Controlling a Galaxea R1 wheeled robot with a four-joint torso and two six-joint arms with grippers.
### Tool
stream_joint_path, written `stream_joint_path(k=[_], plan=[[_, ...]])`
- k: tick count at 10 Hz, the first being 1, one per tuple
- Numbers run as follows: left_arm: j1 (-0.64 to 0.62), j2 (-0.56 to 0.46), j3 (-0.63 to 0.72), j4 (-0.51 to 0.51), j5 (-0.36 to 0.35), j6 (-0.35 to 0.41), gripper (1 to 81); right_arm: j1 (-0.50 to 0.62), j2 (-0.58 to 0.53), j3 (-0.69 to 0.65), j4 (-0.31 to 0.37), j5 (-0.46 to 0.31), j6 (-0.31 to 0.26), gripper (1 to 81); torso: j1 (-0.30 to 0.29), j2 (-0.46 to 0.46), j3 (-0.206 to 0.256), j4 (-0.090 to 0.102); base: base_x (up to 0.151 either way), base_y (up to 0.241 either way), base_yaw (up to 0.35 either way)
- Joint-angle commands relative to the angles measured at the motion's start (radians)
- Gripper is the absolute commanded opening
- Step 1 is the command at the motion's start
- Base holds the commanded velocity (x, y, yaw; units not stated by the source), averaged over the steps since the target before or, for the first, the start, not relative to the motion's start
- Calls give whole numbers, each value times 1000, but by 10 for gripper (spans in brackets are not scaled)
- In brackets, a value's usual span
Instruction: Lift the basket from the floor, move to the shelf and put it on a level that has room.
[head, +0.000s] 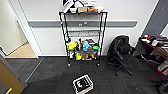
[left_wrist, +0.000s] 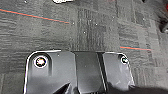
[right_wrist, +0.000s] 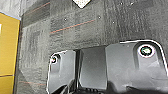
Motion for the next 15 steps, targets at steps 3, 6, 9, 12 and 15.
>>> stream_joint_path(k=[3,6,9,12,15], plan=[[-54,-16,18,-1,40,4,811,62,-15,8,-9,-39,-3,811,0,0,0,0,109,0,0],[-50,-15,18,-1,40,5,811,53,-16,2,-9,-39,-3,811,0,0,0,0,127,0,0],[-42,-13,18,0,40,5,811,44,-18,-3,-9,-39,-3,811,0,0,0,0,136,0,0],[-35,-10,18,3,39,5,811,39,-18,-3,-9,-39,-3,811,0,1,0,0,140,0,0],[-30,-7,15,6,40,5,811,39,-16,-6,-7,-39,-3,811,-1,1,0,0,141,0,0]])
